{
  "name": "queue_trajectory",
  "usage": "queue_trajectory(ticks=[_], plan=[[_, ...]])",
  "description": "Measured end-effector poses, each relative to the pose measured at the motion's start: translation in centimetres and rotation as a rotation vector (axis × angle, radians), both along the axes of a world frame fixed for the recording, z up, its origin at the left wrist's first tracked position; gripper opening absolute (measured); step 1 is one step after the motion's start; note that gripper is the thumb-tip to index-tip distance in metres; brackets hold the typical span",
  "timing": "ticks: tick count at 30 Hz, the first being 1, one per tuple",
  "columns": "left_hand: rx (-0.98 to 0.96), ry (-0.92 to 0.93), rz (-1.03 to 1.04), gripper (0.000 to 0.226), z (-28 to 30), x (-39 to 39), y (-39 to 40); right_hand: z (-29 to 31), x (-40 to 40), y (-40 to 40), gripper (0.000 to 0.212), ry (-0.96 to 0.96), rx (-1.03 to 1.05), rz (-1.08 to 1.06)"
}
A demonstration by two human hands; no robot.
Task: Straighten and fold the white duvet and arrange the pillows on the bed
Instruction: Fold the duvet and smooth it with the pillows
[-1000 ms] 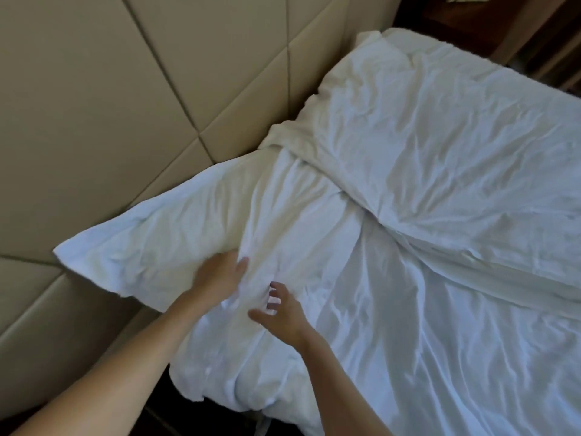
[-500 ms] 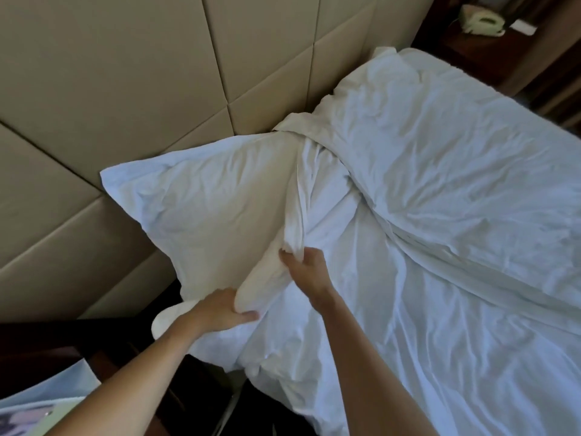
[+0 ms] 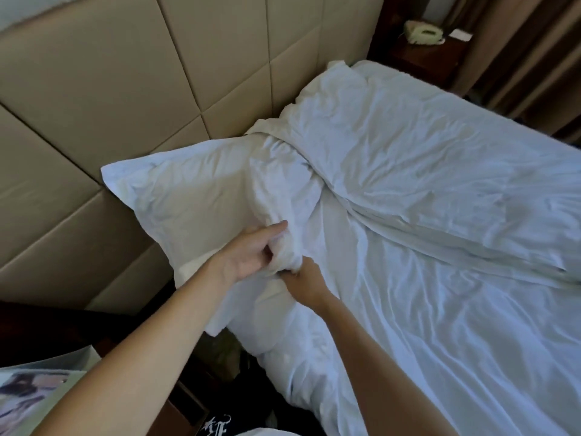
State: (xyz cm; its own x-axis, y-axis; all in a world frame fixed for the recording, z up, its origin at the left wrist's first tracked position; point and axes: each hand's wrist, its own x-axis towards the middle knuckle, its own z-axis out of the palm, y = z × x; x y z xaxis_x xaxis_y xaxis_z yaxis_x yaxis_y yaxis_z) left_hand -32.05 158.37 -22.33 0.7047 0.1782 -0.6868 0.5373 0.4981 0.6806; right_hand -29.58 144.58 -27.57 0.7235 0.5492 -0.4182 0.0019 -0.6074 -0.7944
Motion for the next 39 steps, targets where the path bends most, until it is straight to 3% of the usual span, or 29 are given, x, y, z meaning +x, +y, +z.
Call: queue_trajectory(ticks=[2,4,5,7,10,11,14,16,19,21,23,25,28,30,32,34,36,39], plan=[[0.446,-0.074,-0.459,0.065,0.4,-1.2,0.2,0.5,0.4,-2.0,0.016,0.072,0.021,-0.089],[1.101,0.044,-0.968,0.1,-0.2,-3.1,0.5,2.0,0.7,-3.6,0.028,0.127,0.061,-0.112],[1.245,0.09,-1.073,0.111,-0.7,-3.9,0.5,2.7,0.9,-4.2,0.03,0.134,0.087,-0.104],[1.097,0.074,-0.993,0.102,-1.2,-5.1,0.3,4.2,1.0,-4.9,0.035,0.141,0.116,-0.08],[0.85,-0.003,-0.701,0.041,0.1,-6.1,-1.3,6.2,-0.1,-5.6,0.043,0.143,0.146,-0.075],[0.785,-0.014,-0.568,0.032,0.7,-6.3,-1.7,6.4,-0.8,-5.8,0.049,0.155,0.164,-0.078],[0.432,0.02,-0.122,0.038,3.4,-7.0,-2.2,7.4,-3.9,-5.7,0.096,0.202,0.096,-0.009],[0.099,-0.008,0.066,0.044,5.4,-7.0,-2.0,8.1,-6.8,-5.6,0.109,0.169,0.096,0.116],[-0.186,-0.119,0.237,0.03,9.4,-6.7,-1.8,8.2,-11.1,-6.0,0.105,0.02,0.11,0.226],[-0.258,-0.197,0.284,0.019,11.8,-6.5,-1.2,7.3,-12.6,-6.5,0.073,-0.121,-0.045,0.043],[-0.309,-0.258,0.287,0.031,14.0,-7.1,-1.0,7.0,-12.4,-7.7,0.037,-0.256,-0.081,-0.186],[-0.044,-0.224,0.212,0.005,14.7,-7.7,-0.9,7.9,-11.7,-8.9,0.03,-0.303,-0.02,-0.276],[0.775,-0.21,0.01,0.061,13.7,-8.3,-0.9,10.8,-10.4,-10.5,0.029,-0.339,0.031,-0.273],[1.128,-0.476,-0.165,0.082,14.1,-8.2,-1.8,12.4,-8.9,-11.1,0.03,-0.41,0.008,-0.208],[1.321,-0.591,-0.6,0.096,14.5,-7.7,-3.3,14.1,-7.2,-11.4,0.028,-0.456,-0.016,-0.126],[1.566,-0.493,-1.062,0.104,14.6,-6.9,-5.3,15.8,-5.7,-11.7,0.032,-0.461,-0.032,-0.069],[1.693,-0.453,-1.186,0.084,14.1,-5.9,-7.1,17.0,-4.0,-12.3,0.034,-0.459,-0.043,-0.045],[1.874,-0.359,-0.974,0.028,13.7,-3.2,-8.2,18.2,-1.8,-14.1,0.028,-0.481,-0.005,-0.056]])
